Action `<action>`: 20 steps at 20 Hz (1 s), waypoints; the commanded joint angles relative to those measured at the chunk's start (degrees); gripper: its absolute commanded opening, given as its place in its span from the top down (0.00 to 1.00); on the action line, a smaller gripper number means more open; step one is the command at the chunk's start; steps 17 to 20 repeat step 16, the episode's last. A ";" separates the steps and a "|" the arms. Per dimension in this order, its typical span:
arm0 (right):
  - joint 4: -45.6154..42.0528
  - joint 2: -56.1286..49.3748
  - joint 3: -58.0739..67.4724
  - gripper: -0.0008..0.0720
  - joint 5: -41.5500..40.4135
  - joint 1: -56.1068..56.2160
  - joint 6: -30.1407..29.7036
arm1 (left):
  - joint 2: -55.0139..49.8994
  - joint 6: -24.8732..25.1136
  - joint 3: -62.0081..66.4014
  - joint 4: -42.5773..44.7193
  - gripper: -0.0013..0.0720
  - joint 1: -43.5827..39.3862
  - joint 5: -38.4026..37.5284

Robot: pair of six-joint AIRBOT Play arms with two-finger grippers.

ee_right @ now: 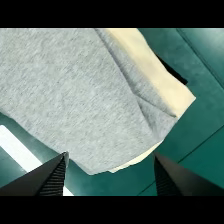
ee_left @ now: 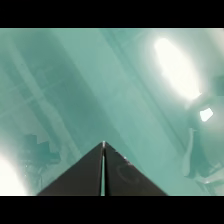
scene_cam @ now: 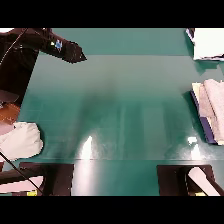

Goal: Fold the shirts.

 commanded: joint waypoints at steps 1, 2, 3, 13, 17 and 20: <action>6.78 0.31 -0.55 0.20 0.48 5.44 1.09 | 0.04 -0.02 0.00 -0.04 0.95 -0.04 -0.83; 9.29 0.31 -0.55 0.20 -0.20 7.93 1.07 | 0.04 -0.17 0.00 -0.22 0.95 -0.04 -1.07; 10.71 0.31 -0.55 0.20 -0.63 10.69 1.05 | 0.04 -0.17 0.00 -0.22 0.95 -0.04 -0.74; 10.47 0.31 -0.55 0.97 -2.73 33.51 0.94 | 0.04 -0.17 0.00 -0.22 0.95 -0.04 -0.13; 10.49 0.31 -0.55 0.97 -2.40 34.05 0.59 | 0.04 -0.17 0.00 -0.22 0.95 -0.04 -0.13; 10.49 0.31 -0.55 0.97 -2.40 34.05 0.59 | 0.04 -0.17 0.00 -0.22 0.95 -0.04 -0.13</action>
